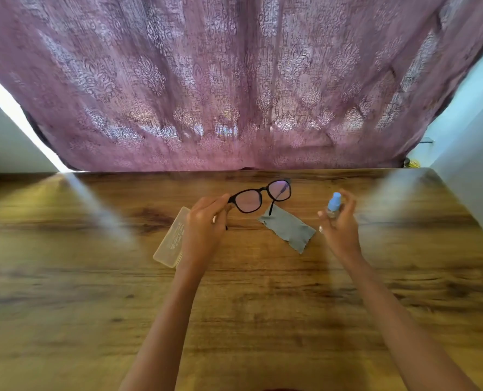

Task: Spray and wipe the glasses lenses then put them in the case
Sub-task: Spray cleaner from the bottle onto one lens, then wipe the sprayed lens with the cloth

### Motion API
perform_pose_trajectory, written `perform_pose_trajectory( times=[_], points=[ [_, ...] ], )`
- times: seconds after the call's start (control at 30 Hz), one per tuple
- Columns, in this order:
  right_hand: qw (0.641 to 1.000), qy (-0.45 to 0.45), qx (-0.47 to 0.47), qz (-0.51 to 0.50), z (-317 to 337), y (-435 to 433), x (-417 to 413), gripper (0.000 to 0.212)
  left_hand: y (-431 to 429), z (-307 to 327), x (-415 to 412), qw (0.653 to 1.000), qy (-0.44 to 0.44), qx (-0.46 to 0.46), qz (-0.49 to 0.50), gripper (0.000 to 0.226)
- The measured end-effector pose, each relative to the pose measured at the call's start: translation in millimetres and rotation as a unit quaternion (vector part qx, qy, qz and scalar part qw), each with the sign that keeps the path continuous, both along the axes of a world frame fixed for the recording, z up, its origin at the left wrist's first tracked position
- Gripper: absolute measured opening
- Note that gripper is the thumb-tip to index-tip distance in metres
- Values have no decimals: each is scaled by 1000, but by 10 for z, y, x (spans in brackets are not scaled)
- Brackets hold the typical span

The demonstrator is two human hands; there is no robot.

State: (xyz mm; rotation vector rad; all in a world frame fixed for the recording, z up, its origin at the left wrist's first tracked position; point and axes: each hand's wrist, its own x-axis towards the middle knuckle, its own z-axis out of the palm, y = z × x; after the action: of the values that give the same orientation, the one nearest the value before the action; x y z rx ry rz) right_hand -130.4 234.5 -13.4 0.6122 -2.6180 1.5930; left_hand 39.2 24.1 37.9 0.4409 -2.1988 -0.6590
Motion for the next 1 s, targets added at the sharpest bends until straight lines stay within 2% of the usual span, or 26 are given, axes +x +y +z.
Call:
perform_pose_trajectory(
  times=[0.07, 0.17, 0.43, 0.6, 0.67, 0.73, 0.8, 0.87, 0.93, 1.0],
  points=[
    [999, -1, 23, -38, -59, 33, -40, 29, 2, -4, 0, 1000, -12, 1, -4, 23],
    [998, -10, 26, -62, -123, 73, -64, 22, 4, -17, -5, 1000, -23, -5, -1, 23],
    [994, -45, 30, -100, -197, 117, -32, 30, 8, -39, -4, 999, -30, -14, -3, 21],
    [988, -101, 41, -106, -123, 137, -11, 51, 17, -29, 0, 1000, -23, -16, 1, 22],
    [986, -45, 27, -156, -29, 156, 62, 55, 15, -33, 6, 1000, -23, -14, 5, 23],
    [975, 110, 31, -192, 54, 156, 167, 44, 12, -41, 11, 1000, -21, -11, 9, 23],
    [971, 197, 60, -123, 79, 101, 274, 22, 11, -46, 12, 1000, -18, -10, 7, 24],
    [968, 192, 160, -21, 9, 7, 313, 12, 10, -42, 11, 1000, -21, -11, 4, 25],
    [959, 157, 233, 26, -134, -92, 300, 23, 16, -34, 14, 1000, -23, -11, 3, 25],
    [960, 114, 256, 23, -231, -187, 275, 33, 31, -22, 19, 1000, -15, -7, -1, 24]
  ],
)
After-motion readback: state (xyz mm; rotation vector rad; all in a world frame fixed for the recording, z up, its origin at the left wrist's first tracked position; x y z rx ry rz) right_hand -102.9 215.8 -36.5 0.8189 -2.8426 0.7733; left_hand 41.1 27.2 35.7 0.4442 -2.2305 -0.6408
